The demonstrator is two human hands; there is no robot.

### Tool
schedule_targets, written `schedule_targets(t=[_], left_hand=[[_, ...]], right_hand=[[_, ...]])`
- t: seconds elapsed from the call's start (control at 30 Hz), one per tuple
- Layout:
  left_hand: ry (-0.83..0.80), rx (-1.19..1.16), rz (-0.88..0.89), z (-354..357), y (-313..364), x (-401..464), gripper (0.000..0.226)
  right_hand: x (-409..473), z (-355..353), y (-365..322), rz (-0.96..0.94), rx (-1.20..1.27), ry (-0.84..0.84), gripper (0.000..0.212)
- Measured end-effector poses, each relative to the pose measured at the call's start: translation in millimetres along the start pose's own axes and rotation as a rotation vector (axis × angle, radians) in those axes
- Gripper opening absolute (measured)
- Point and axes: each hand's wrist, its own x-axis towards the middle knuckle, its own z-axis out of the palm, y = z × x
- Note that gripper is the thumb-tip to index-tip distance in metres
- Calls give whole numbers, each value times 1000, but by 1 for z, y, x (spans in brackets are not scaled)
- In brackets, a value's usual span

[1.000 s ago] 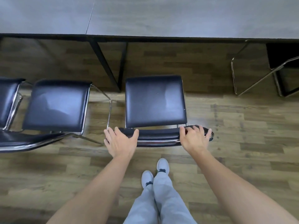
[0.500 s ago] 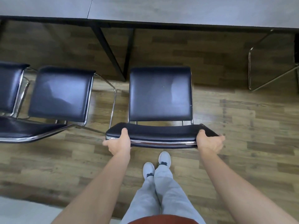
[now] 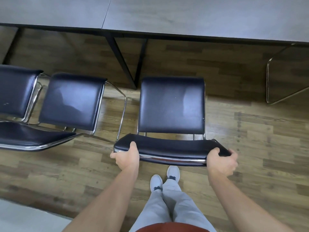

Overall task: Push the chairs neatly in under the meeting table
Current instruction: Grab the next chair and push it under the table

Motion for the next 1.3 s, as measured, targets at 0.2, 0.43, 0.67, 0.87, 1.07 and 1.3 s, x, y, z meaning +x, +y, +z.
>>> schedule_targets(t=[0.2, 0.43, 0.67, 0.87, 1.07, 1.3], left_hand=[[-3, 11, -2, -1, 2, -1, 90], [-7, 20, 0, -2, 6, -5, 86], [-37, 54, 31, -3, 19, -1, 79], [-87, 65, 41, 3, 37, 2, 75], [-135, 90, 76, 13, 62, 8, 73], [-200, 118, 106, 30, 100, 22, 76]], right_hand=[[2, 0, -3, 21, 4, -10, 48], [3, 1, -3, 27, 3, -16, 49], [0, 6, -7, 40, 47, -17, 49], [4, 14, -20, 32, 49, -18, 51], [10, 30, -40, 41, 44, -15, 51], [16, 49, -69, 42, 67, 20, 49]])
